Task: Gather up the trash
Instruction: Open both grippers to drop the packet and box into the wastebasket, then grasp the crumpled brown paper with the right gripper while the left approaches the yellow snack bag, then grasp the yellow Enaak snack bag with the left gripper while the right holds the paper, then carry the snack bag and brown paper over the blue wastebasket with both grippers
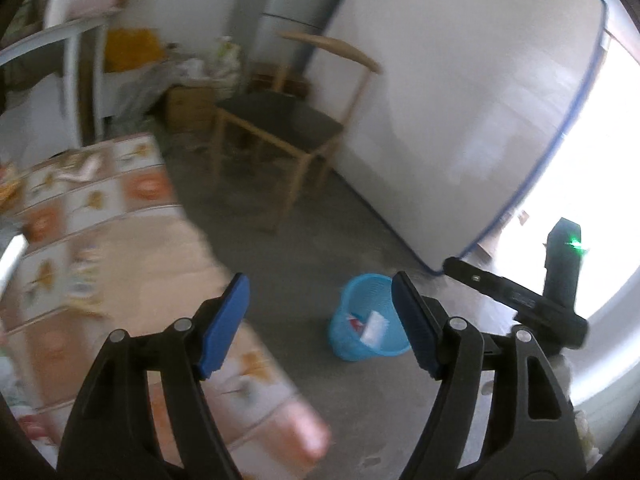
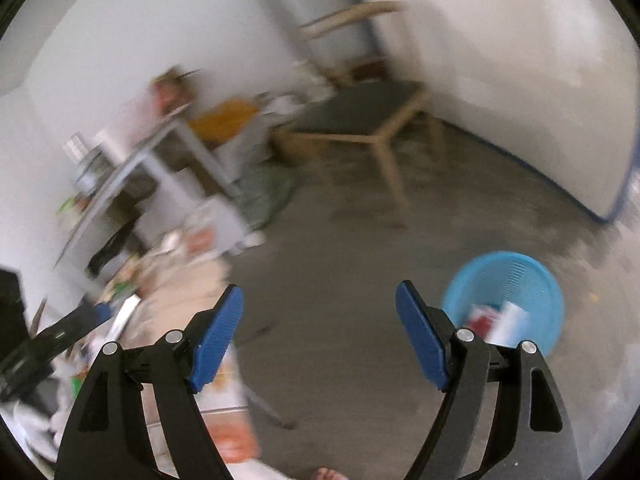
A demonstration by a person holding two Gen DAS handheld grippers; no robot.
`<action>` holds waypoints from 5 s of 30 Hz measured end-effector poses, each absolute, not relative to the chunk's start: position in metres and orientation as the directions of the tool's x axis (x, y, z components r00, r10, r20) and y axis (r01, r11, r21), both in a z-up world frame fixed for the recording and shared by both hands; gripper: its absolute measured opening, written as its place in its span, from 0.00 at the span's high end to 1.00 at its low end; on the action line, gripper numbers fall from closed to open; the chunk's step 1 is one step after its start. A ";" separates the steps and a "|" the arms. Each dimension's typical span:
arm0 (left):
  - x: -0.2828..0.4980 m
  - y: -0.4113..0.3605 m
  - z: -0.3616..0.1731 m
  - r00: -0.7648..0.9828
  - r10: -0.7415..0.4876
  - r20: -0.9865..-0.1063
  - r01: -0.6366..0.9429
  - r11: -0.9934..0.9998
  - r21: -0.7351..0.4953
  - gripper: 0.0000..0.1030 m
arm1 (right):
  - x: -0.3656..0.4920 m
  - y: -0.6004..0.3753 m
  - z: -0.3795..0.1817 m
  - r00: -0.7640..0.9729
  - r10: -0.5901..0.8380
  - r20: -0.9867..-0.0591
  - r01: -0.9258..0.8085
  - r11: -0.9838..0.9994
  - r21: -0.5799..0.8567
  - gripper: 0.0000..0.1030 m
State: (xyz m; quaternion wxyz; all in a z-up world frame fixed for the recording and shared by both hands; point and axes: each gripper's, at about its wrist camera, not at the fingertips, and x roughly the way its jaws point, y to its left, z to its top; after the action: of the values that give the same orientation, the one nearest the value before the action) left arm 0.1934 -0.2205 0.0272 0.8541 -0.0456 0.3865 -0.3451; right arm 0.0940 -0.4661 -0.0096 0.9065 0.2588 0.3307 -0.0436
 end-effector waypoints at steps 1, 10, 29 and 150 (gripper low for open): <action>0.200 -0.206 0.033 0.482 -0.600 -0.639 0.529 0.781 -0.334 0.33 | 0.105 -0.446 -0.006 0.777 0.135 -0.615 0.204 0.870 0.449 0.26; 0.261 -0.115 0.066 0.580 -0.347 -0.737 0.424 0.901 -0.090 0.33 | 0.206 -0.311 -0.037 0.658 0.280 -0.699 0.006 0.926 0.377 0.26; 0.185 -0.041 0.043 0.566 -0.495 -0.659 0.405 0.864 -0.300 0.52 | 0.265 -0.232 -0.086 0.512 0.198 -0.836 -0.094 0.980 0.174 0.94; 0.258 -0.330 0.013 0.172 -0.587 -0.791 0.766 0.585 -0.267 0.97 | 0.094 -0.479 -0.068 0.761 0.294 -0.578 0.280 0.655 0.702 0.96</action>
State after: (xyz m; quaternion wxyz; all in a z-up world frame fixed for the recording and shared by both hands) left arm 0.2575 -0.3302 0.0128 0.7595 0.0962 0.4645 -0.4452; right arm 0.0940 -0.4789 -0.0682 0.8416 0.4152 0.3453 0.0041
